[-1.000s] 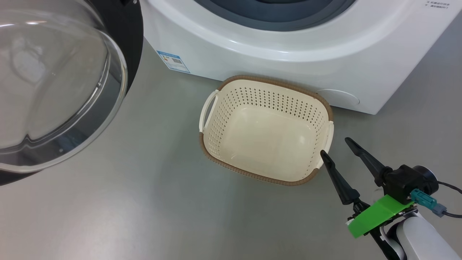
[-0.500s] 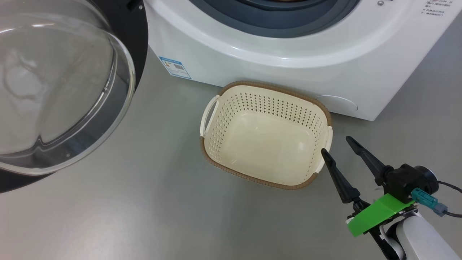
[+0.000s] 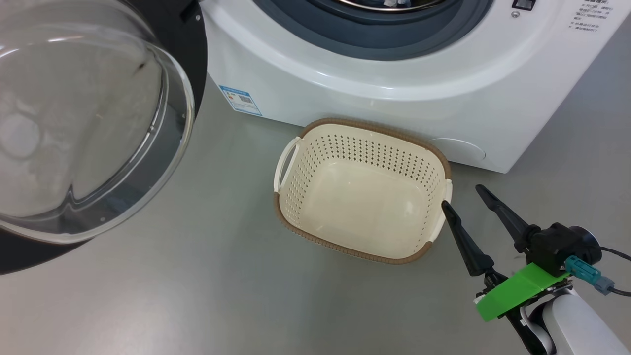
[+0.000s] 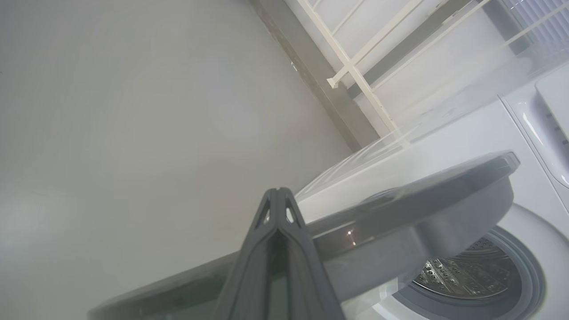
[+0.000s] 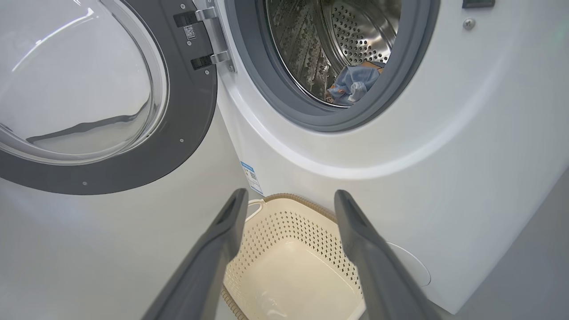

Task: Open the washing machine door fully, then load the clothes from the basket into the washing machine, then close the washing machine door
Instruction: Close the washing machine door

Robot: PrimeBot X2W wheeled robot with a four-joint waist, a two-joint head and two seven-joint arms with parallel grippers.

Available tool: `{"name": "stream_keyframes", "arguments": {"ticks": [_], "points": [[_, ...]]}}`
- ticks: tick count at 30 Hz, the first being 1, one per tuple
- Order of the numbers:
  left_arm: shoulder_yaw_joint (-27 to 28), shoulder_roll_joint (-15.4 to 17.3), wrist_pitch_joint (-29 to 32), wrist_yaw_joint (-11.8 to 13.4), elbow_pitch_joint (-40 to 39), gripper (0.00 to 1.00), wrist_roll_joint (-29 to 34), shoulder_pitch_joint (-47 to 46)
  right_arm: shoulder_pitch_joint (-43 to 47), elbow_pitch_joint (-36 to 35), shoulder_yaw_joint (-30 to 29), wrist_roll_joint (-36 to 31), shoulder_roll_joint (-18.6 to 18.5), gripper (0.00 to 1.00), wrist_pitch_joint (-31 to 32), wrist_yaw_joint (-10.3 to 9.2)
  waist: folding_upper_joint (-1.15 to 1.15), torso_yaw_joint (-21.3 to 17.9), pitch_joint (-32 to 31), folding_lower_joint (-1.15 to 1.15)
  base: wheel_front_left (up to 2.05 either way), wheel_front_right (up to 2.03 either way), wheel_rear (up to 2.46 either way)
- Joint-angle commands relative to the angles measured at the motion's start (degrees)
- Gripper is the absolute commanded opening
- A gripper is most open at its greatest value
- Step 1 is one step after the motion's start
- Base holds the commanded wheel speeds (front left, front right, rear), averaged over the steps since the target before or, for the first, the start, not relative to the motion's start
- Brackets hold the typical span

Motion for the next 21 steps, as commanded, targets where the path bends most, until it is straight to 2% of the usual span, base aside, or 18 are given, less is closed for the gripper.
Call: {"name": "stream_keyframes", "arguments": {"ticks": [1,21], "points": [[-0.04,2.58,1.86,-0.4,-1.37,0.0,-0.54,1.85,0.59,-1.31,0.77,0.02,0.37,1.0,-0.27,0.52,0.0,0.1,-0.26,0.0,0.0,0.0,0.0],[-3.81,3.4,6.6,-0.41,-8.07,0.0,-4.83,6.68,2.54,-1.48,-0.63,0.14,1.84,1.0,-0.27,0.52,0.0,0.69,-3.82,0.0,0.0,0.0,0.0]]}}
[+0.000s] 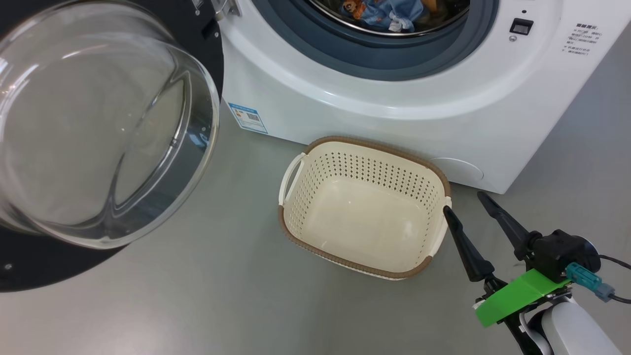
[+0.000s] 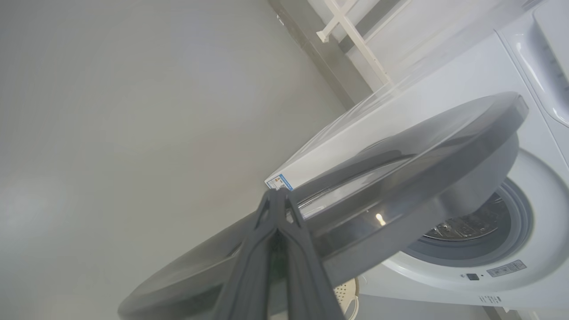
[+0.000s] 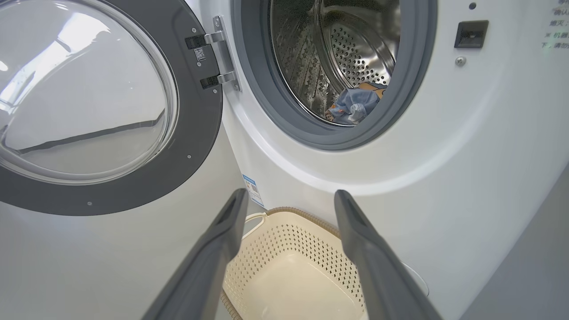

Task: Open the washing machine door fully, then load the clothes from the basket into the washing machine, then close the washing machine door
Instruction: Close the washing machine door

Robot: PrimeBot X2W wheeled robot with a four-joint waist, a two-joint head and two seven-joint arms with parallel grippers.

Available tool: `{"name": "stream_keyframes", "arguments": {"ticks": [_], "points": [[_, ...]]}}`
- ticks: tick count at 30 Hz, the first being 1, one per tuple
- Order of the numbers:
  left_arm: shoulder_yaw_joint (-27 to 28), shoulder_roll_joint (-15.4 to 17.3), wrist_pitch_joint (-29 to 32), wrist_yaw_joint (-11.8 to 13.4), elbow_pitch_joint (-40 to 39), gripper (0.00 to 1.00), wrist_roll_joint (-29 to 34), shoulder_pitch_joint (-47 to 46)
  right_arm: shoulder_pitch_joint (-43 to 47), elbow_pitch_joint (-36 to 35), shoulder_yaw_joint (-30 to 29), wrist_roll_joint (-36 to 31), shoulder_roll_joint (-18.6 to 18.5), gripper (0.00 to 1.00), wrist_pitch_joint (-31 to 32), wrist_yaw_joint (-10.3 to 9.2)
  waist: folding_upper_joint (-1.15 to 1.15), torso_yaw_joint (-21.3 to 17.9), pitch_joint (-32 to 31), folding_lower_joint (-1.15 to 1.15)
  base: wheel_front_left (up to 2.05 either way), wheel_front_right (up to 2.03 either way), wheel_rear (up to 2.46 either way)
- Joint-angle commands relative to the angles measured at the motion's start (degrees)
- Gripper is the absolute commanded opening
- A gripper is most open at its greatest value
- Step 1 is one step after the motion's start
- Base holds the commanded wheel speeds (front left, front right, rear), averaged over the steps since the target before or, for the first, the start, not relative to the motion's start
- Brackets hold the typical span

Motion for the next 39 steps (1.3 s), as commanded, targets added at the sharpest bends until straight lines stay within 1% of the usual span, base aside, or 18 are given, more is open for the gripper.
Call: {"name": "stream_keyframes", "arguments": {"ticks": [1,14,20,27,34,39], "points": [[0.3,2.58,1.96,-0.41,-2.33,0.0,-1.01,1.43,1.12,-1.48,0.73,0.16,0.21,1.0,-0.28,0.52,0.0,-0.04,-0.31,0.0,0.0,0.0,0.0],[-1.36,2.19,6.43,-0.41,-12.76,0.0,-5.5,5.85,2.44,-1.94,-1.77,0.0,0.63,1.0,-0.28,0.52,0.0,-0.44,-2.01,0.0,0.0,0.0,0.0],[-1.74,2.37,7.45,-0.42,-17.07,0.0,-6.38,7.39,3.23,-2.13,-2.72,-0.09,1.2,1.0,-0.28,0.52,0.0,-0.85,-3.03,0.0,0.0,0.0,0.0],[-2.38,2.05,10.05,-0.42,-23.62,0.0,-8.34,9.1,4.48,-2.35,-4.08,-0.2,1.44,1.0,-0.28,0.52,0.0,-1.43,-4.19,0.0,0.0,0.0,0.0],[-3.89,1.23,11.62,-0.42,-30.91,0.0,-8.72,10.46,5.74,-2.6,-5.53,-0.37,1.47,1.0,-0.28,0.52,0.0,-2.67,-5.43,0.0,0.0,0.0,0.0],[-4.82,0.38,12.14,-0.42,-34.95,0.0,-8.85,11.27,6.58,-2.8,-6.5,-0.49,1.67,1.0,-0.28,0.52,0.0,-4.33,-6.41,0.0,0.0,0.0,0.0]]}}
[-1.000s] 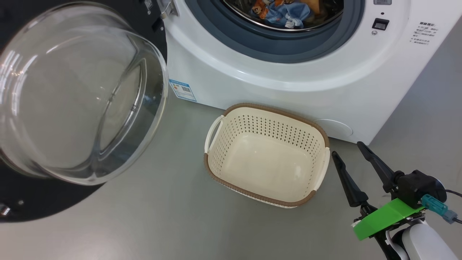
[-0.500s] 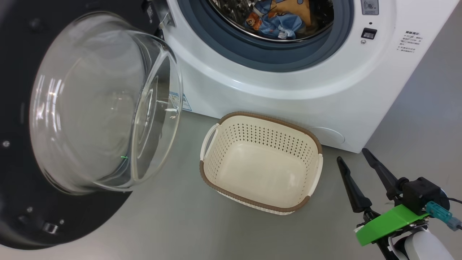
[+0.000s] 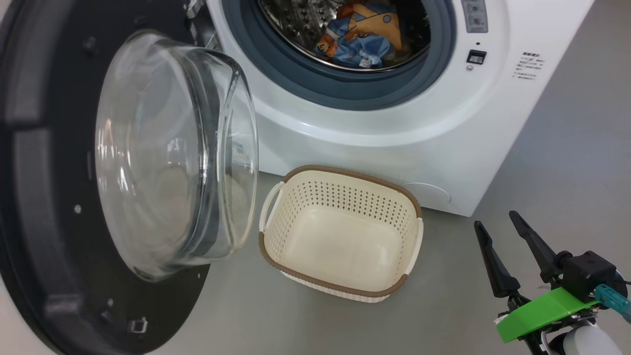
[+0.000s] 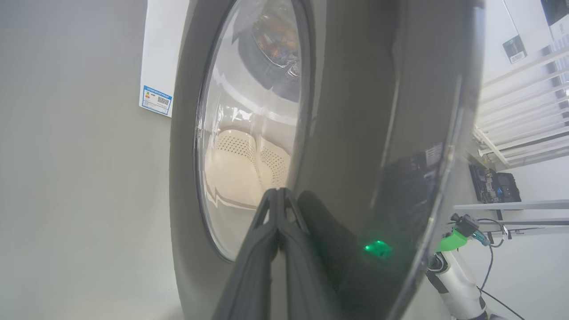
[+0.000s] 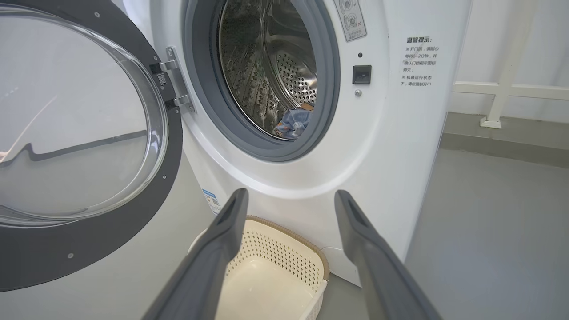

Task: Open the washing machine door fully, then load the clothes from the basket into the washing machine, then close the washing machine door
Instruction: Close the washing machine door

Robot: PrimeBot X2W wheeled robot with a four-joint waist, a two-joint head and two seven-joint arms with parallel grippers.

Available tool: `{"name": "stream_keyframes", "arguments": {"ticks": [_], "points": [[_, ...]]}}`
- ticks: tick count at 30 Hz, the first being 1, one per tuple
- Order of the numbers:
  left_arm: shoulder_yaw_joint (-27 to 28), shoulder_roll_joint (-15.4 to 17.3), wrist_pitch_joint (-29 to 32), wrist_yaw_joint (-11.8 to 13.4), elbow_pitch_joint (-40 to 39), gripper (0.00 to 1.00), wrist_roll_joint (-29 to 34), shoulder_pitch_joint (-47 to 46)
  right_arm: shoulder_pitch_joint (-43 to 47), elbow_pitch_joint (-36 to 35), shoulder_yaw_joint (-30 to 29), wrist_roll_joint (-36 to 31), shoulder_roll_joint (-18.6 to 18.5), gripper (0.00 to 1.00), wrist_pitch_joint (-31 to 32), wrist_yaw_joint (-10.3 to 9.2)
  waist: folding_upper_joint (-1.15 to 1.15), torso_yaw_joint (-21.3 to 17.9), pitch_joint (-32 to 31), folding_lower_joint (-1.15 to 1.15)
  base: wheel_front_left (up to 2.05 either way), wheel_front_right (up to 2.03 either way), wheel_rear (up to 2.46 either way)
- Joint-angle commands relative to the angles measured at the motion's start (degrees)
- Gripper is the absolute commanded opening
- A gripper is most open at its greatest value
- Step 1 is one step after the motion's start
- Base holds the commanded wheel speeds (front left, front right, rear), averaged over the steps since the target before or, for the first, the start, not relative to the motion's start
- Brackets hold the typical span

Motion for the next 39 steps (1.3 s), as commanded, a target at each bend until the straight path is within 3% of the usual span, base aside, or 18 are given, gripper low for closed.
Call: {"name": "stream_keyframes", "arguments": {"ticks": [1,18,39], "points": [[2.31,2.6,0.54,-0.42,-2.54,0.0,-0.55,-0.72,0.75,-1.59,0.71,-0.41,-0.12,1.0,-0.28,0.52,0.0,-1.14,-0.74,0.0,0.0,0.0,0.0],[-1.73,-2.33,0.16,-0.42,-8.62,0.0,0.18,-1.8,3.56,-1.89,-0.83,-0.47,0.7,1.0,-0.28,0.52,0.0,-8.2,-2.75,0.0,0.0,0.0,0.0],[-4.91,-7.23,-5.99,-0.42,-3.53,0.0,4.3,-6.31,4.4,-2.29,-1.82,-0.57,1.72,1.0,-0.28,0.52,0.0,-19.89,-3.24,0.0,0.0,0.0,0.0]]}}
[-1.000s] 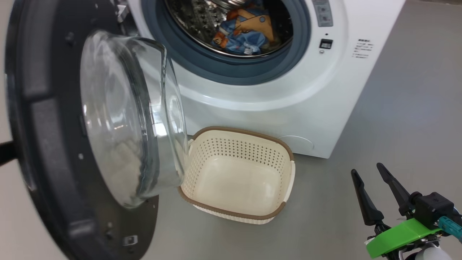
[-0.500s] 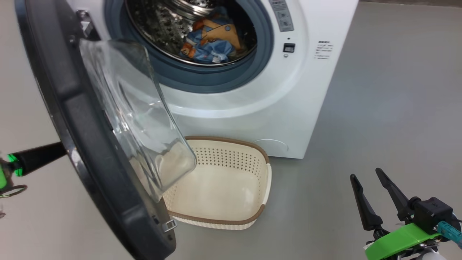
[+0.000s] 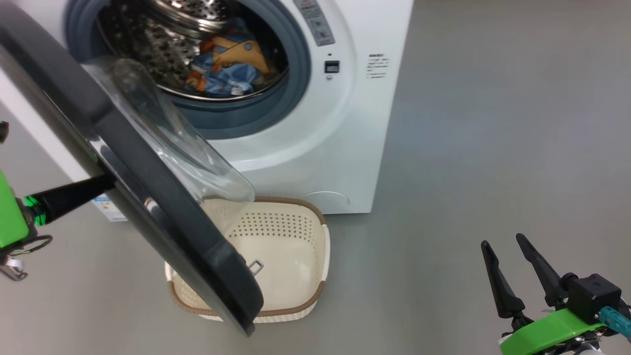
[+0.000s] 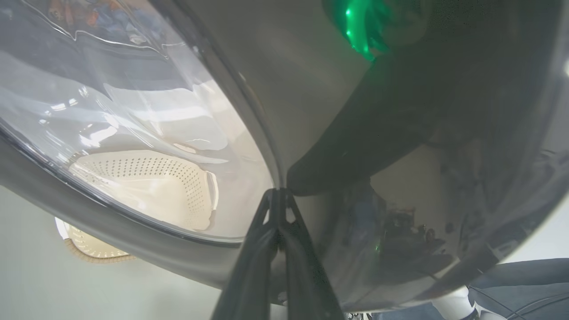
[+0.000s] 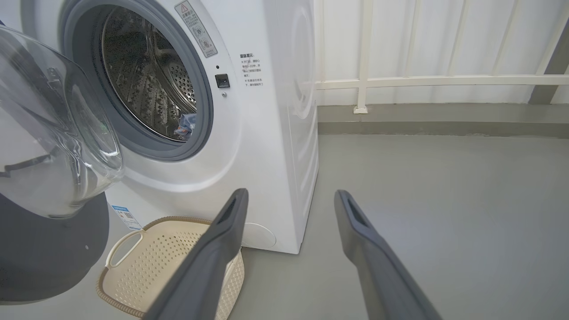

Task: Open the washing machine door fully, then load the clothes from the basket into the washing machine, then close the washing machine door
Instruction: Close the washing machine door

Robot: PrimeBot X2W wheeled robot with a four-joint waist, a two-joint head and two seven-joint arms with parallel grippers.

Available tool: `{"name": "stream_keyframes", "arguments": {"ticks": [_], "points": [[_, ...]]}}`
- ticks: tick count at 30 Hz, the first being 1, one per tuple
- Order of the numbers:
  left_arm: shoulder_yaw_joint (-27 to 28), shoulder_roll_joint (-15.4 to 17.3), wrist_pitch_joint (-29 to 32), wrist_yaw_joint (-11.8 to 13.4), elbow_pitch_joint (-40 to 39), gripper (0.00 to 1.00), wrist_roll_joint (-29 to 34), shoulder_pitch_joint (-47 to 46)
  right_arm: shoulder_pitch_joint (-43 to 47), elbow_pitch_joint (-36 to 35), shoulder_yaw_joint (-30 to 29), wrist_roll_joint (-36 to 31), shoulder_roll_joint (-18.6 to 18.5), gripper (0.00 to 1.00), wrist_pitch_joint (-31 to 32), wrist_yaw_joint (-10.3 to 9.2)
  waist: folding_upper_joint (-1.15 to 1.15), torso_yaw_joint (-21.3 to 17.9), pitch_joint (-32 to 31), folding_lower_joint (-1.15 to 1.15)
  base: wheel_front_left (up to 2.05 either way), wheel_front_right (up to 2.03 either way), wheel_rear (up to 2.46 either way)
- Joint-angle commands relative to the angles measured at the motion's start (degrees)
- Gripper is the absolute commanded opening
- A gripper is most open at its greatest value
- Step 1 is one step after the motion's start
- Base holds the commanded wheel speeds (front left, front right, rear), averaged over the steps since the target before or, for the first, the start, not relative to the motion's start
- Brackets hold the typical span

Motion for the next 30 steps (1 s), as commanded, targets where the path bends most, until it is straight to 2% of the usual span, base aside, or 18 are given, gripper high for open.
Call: {"name": "stream_keyframes", "arguments": {"ticks": [1,7,15,21,30], "points": [[2.67,1.97,-1.14,-0.43,-0.98,0.0,0.54,-4.04,-0.09,-1.52,0.91,-0.26,-0.29,1.0,-0.28,0.52,0.0,-2.87,0.21,0.0,0.0,0.0,0.0],[2.34,1.66,-2.92,-0.43,0.32,0.0,1.24,-5.18,-0.33,-1.72,0.55,-0.34,0.19,1.0,-0.28,0.52,0.0,-6.47,0.77,0.0,0.0,0.0,0.0],[1.38,1.42,-4.29,-0.43,1.84,0.0,1.7,-6.36,-0.3,-1.8,0.22,-0.24,0.45,1.0,-0.28,0.52,0.0,-8.37,1.37,0.0,0.0,0.0,0.0],[1.58,2.43,-5.34,-0.43,2.21,0.0,1.11,-4.31,-0.44,-1.72,-0.14,-0.42,0.68,1.0,-0.28,0.52,0.0,-8.02,1.26,0.0,0.0,0.0,0.0],[1.92,4.03,-8.87,-0.43,2.14,0.0,1.38,3.54,-0.32,-1.54,0.44,-0.45,0.3,1.0,-0.28,0.52,0.0,-6.17,0.0,0.0,0.0,0.0,0.0]]}}
